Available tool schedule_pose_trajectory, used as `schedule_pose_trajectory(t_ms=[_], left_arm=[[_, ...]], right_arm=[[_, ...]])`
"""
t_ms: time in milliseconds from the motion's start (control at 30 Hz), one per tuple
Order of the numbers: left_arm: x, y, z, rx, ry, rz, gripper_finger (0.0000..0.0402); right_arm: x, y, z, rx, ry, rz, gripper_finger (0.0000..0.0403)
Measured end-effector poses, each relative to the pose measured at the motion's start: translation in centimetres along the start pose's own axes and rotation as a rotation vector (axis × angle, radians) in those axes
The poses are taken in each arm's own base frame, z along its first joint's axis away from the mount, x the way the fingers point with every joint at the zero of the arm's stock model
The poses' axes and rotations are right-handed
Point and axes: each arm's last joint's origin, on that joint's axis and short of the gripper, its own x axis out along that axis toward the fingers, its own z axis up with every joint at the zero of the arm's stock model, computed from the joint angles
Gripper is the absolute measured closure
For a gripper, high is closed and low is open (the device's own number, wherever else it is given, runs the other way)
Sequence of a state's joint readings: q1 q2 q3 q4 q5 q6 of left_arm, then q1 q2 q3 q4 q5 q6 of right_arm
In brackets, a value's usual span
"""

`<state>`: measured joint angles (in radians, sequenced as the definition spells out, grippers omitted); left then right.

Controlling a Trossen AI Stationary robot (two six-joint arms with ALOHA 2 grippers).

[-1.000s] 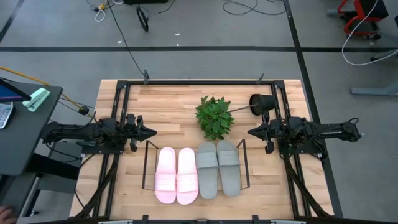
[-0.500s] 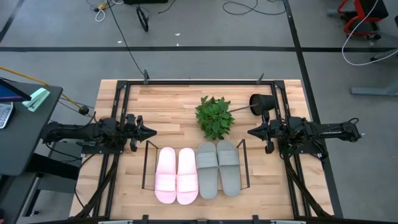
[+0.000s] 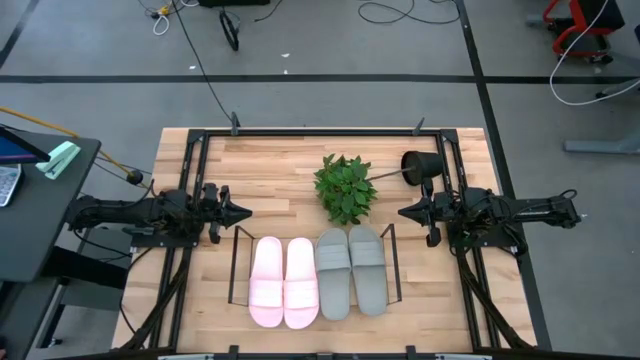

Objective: Pick and place slides into the shelf
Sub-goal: Return to Home Position

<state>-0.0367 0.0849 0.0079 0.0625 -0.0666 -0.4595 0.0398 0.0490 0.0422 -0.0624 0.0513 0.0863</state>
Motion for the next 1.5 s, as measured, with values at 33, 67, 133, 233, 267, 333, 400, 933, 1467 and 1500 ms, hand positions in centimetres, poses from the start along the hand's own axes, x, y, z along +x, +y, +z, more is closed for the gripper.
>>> schedule_pose_trajectory(t_ms=[33, 67, 133, 233, 267, 333, 400, 933, 1467, 1500], left_arm=[[0.0, -0.01, 0.01, 0.0, 0.0, 0.0, 0.0376], [0.0, 0.0, 0.0, 0.0, 0.0, 0.0, 0.0376], [0.0, 0.0, 0.0, 0.0, 0.0, 0.0, 0.0375], [0.0, 0.0, 0.0, 0.0, 0.0, 0.0, 0.037], [0.0, 0.0, 0.0, 0.0, 0.0, 0.0, 0.0368], [0.0, 0.0, 0.01, 0.0, 0.0, 0.0, 0.0365], [0.0, 0.0, 0.0, 0.0, 0.0, 0.0, 0.0362], [0.0, 0.0, 0.0, 0.0, 0.0, 0.0, 0.0376], [0.0, 0.0, 0.0, 0.0, 0.0, 0.0, 0.0366], [0.0, -0.01, 0.01, 0.0, 0.0, 0.0, 0.0368]], right_arm=[[0.0, 0.0, 0.0, 0.0, 0.0, 0.0, 0.0388], [0.0, 0.0, 0.0, 0.0, 0.0, 0.0, 0.0388], [0.0, 0.0, 0.0, 0.0, 0.0, 0.0, 0.0388], [0.0, 0.0, 0.0, 0.0, 0.0, 0.0, 0.0388], [0.0, 0.0, 0.0, 0.0, 0.0, 0.0, 0.0388], [0.0, 0.0, 0.0, 0.0, 0.0, 0.0, 0.0388], [0.0, 0.0, 0.0, 0.0, 0.0, 0.0, 0.0388], [0.0, 0.0, 0.0, 0.0, 0.0, 0.0, 0.0388], [0.0, 0.0, 0.0, 0.0, 0.0, 0.0, 0.0388], [0.0, 0.0, 0.0, 0.0, 0.0, 0.0, 0.0388]])
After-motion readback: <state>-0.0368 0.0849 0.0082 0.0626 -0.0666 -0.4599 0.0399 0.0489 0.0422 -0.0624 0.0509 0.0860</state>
